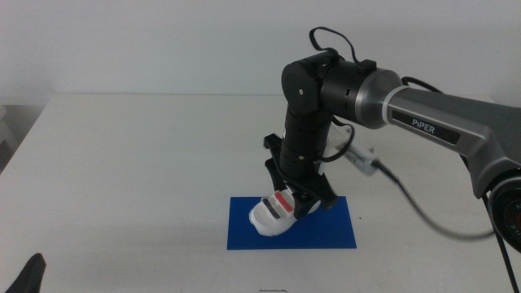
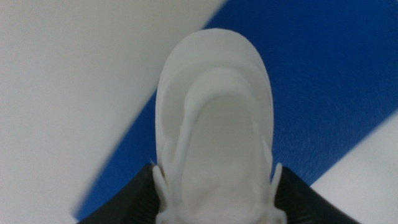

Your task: Use one arm to grab the shoe from the table and place it on the mat.

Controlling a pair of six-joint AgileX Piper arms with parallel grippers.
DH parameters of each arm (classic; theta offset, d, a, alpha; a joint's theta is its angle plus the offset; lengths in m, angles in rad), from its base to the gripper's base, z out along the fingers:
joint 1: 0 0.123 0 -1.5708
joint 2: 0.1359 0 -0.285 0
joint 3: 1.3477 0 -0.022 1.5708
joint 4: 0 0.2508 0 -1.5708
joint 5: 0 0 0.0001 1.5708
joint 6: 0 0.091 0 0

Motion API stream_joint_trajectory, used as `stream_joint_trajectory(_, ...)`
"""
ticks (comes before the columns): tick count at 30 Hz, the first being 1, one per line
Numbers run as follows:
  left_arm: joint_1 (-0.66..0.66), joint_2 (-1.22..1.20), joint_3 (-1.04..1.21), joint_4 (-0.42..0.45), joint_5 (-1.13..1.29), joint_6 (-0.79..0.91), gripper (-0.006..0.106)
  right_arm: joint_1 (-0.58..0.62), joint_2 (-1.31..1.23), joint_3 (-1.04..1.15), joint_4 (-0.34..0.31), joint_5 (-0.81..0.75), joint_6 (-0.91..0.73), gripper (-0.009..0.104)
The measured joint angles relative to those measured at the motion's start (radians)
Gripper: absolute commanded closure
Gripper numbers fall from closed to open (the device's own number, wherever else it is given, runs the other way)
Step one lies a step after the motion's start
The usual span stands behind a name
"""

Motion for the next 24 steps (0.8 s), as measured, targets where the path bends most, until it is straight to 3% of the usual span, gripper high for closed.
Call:
stream_joint_trajectory(5, 0.0, 0.0, 0.0, 0.0, 0.0, 0.0, 0.007, 0.037, 0.0, 0.0, -0.044, 0.0, 0.403, 0.096)
stream_joint_trajectory(8, 0.0, 0.0, 0.0, 0.0, 0.0, 0.0, 0.007, 0.063, 0.0, 0.0, -0.052, -0.001, 0.553, 0.096)
stream_joint_trajectory(19, 0.0, 0.0, 0.0, 0.0, 0.0, 0.0, 0.007, 0.074, 0.0, 0.0, -0.084, -0.002, 0.587, 0.096)
stream_joint_trajectory(24, 0.0, 0.0, 0.0, 0.0, 0.0, 0.0, 0.007, 0.074, 0.0, 0.0, -0.129, -0.002, 0.587, 0.096)
